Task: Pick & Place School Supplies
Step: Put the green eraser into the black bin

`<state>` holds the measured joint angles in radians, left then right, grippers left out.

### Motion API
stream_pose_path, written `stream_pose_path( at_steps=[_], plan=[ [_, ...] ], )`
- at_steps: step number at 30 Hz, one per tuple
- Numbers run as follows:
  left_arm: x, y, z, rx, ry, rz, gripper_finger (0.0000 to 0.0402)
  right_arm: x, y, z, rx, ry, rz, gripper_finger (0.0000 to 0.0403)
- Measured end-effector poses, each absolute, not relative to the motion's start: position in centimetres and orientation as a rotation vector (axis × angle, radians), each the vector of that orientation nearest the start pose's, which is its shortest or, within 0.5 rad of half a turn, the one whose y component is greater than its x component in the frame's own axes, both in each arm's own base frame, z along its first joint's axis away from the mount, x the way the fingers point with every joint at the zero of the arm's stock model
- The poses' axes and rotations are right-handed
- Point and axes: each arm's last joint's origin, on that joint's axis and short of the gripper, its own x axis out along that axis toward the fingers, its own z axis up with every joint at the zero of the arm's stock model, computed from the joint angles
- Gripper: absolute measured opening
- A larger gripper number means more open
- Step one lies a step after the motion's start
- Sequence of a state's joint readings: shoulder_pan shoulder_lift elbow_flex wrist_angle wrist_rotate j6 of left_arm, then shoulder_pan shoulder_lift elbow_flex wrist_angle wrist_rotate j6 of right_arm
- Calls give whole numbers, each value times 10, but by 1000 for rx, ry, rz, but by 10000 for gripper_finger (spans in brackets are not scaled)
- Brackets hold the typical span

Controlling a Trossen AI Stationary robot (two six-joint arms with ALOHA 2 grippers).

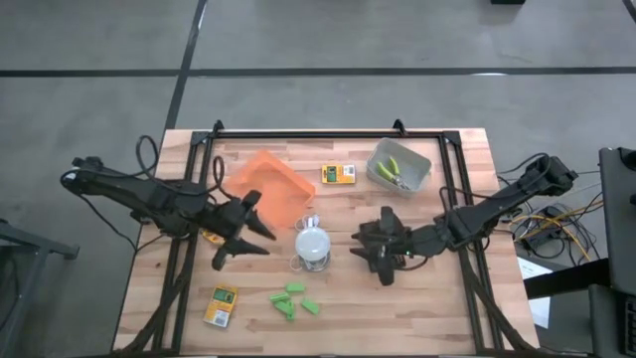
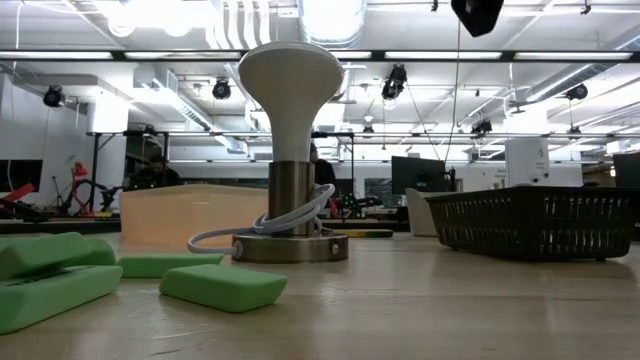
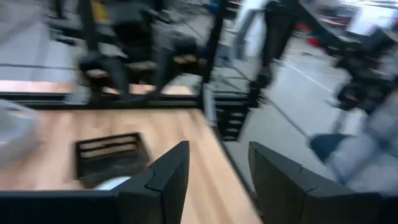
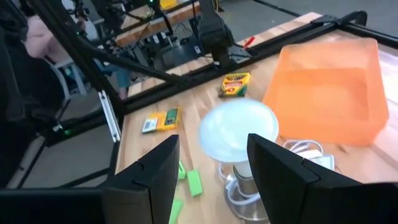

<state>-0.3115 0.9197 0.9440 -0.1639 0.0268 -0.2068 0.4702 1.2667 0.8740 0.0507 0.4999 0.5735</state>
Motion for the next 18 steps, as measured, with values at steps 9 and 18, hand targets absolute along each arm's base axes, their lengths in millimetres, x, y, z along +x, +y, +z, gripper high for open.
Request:
stream_pose_path(
  at_steps=[9,18],
  plan=[
    [198,-59,360,-217,184,-117,170,242,131,271,377,329,-49,183],
    [205,-61,355,-208,214,-112,170,241,158,265,367,260,-46,183]
  ],
)
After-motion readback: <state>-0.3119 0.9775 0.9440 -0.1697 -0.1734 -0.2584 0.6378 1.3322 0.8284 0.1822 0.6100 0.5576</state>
